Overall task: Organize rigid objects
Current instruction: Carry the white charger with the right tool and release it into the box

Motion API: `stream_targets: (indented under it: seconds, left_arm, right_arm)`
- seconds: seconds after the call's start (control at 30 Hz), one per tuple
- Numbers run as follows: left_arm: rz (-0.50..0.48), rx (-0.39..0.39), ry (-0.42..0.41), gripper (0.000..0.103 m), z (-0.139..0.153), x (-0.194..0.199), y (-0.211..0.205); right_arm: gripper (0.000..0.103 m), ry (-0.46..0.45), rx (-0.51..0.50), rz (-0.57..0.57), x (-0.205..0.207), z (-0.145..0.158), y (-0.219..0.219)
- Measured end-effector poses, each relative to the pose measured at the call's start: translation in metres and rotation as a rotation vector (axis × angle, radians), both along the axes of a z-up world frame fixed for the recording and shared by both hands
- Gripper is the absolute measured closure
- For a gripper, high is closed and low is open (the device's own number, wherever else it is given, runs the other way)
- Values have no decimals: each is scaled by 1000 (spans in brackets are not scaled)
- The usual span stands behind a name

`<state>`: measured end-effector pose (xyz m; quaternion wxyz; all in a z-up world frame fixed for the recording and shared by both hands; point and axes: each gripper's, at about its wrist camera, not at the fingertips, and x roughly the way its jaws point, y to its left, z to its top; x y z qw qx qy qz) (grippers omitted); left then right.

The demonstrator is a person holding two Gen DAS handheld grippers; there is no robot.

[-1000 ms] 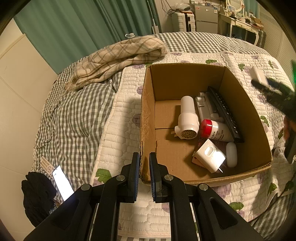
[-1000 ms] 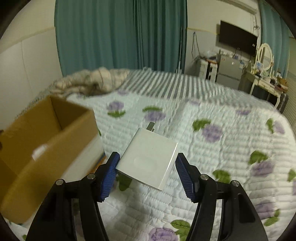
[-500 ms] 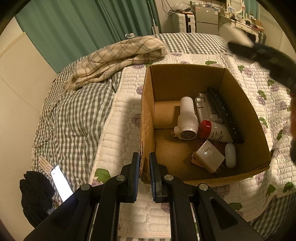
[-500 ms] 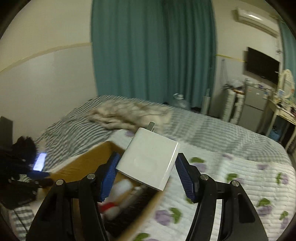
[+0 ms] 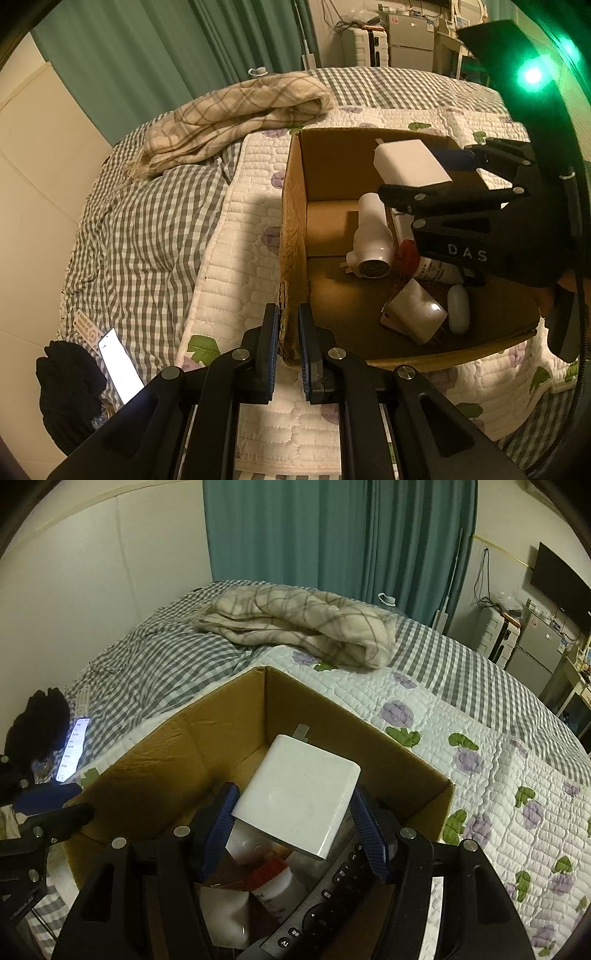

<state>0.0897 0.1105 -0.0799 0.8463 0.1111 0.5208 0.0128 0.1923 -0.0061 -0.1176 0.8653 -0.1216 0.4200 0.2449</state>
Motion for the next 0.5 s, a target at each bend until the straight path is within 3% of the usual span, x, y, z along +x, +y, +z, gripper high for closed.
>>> stream_targets:
  seconds: [0.13, 0.17, 0.23, 0.5]
  left_arm:
    - [1, 3, -1, 93, 0, 0, 1]
    - [2, 1, 1, 93, 0, 0, 1]
    - [2, -7, -3, 93, 1, 0, 1]
    - [0, -12, -7, 93, 1, -2, 3]
  right_arm:
    - [37, -26, 1, 18, -6, 4, 3]
    - [19, -49, 13, 17, -8, 9, 2]
    - [6, -96, 57, 4, -14, 20, -4]
    - [6, -153, 104, -69, -43, 29, -31]
